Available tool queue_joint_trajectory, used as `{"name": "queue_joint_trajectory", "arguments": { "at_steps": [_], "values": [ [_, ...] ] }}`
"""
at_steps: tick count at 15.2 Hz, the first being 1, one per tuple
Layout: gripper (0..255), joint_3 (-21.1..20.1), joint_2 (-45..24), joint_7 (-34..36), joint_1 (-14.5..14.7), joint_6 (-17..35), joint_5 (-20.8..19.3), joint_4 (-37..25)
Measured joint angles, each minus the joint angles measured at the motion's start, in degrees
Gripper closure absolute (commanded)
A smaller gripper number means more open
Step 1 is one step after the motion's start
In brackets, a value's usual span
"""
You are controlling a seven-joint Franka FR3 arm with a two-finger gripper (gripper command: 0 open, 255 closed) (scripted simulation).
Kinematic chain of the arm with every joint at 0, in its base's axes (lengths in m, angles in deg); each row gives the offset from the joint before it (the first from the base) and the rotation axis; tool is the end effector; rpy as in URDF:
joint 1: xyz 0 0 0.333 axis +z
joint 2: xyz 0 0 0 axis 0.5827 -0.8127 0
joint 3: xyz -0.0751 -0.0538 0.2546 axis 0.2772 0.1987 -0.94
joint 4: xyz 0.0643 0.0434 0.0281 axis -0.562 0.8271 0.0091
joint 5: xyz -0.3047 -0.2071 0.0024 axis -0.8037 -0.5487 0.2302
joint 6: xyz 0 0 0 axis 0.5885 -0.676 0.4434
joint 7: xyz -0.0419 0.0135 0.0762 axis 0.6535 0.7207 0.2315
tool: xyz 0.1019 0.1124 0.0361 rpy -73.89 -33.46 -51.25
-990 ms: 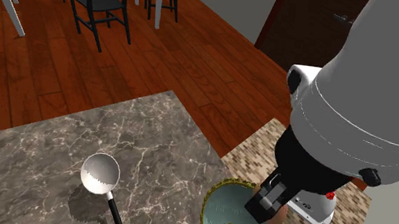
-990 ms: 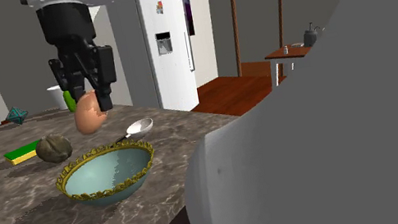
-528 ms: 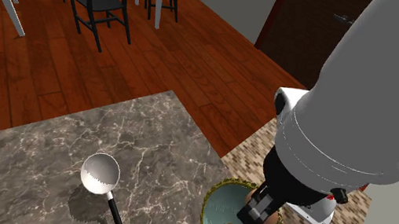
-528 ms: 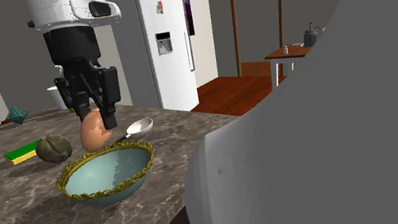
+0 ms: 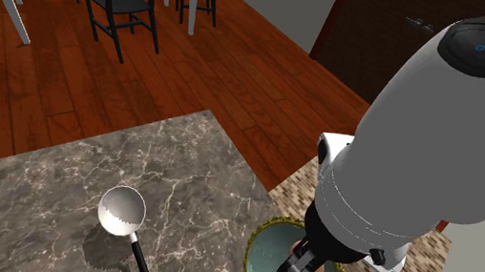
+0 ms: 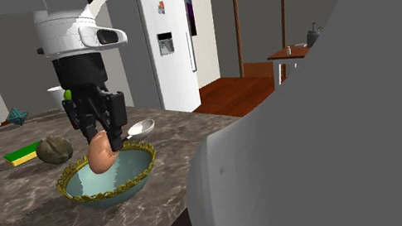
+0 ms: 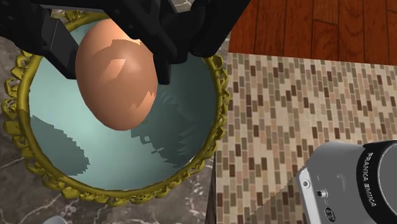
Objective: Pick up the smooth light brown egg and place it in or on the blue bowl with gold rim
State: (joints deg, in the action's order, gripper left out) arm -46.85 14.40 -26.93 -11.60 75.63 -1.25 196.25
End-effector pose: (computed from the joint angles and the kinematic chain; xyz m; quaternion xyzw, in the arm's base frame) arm 0.1048 0.3815 0.3610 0.9983 -0.0181 -0.0369 0.0406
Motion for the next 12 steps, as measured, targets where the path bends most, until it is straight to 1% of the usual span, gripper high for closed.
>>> {"name": "queue_joint_trajectory", "arguments": {
  "at_steps": [5, 6, 12],
  "values": [
    [255, -0.18, -0.15, -0.03, -0.04, 0.46, 0.07, 0.28],
    [0, -0.18, -0.15, -0.03, -0.04, 0.47, 0.07, 0.29],
    [0, -0.19, -0.15, -0.03, -0.04, 0.47, 0.07, 0.29]
  ]
}}
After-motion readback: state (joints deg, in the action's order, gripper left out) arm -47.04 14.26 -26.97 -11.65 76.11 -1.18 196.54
